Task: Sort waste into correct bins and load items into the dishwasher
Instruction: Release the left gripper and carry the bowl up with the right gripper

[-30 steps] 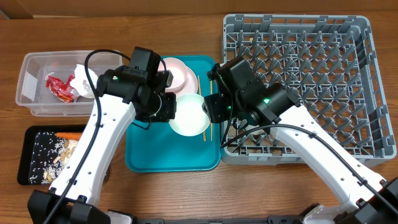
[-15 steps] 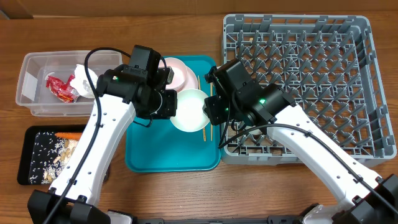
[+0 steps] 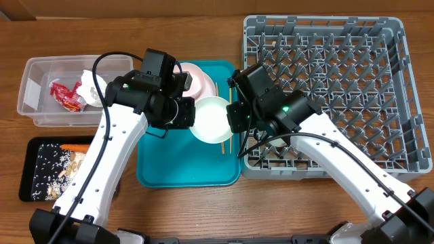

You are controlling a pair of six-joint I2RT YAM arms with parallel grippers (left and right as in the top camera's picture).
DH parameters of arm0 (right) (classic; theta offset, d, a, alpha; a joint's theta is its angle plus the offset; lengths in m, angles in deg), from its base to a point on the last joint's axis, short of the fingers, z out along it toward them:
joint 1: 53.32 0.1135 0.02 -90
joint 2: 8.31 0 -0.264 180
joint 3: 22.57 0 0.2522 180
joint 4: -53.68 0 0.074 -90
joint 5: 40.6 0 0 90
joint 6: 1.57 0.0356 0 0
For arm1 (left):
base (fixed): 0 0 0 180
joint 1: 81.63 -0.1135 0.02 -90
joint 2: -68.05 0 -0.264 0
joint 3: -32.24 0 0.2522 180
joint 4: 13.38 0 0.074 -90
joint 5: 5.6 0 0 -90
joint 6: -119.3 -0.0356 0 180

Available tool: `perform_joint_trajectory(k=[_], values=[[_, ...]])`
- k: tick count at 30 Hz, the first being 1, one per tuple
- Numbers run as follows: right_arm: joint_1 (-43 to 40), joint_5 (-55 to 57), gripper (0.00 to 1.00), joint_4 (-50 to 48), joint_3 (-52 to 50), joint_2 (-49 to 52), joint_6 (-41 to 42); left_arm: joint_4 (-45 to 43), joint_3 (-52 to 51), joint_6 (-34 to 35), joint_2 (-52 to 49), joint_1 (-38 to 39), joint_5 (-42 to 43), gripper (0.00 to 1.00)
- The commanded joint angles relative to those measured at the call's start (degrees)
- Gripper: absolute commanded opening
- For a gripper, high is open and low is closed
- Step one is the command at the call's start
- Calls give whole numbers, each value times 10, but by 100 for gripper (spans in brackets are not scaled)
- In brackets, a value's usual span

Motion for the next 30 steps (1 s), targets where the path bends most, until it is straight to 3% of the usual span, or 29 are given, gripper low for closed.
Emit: perform_joint_trajectory(k=[1, 12, 26, 30], values=[[6, -32, 4, -3, -2, -3, -4, -20, 15, -3, 9, 3, 33, 12], [4, -31, 4, -6, -2, -3, -5, -57, 16, -3, 9, 2, 46, 38], [-58, -11, 4, -25, -2, -3, -38, -91, 104, -3, 9, 0, 47, 47], [-77, 29, 4, -57, -2, -3, -40, -102, 145, -10, 9, -3, 38, 65]])
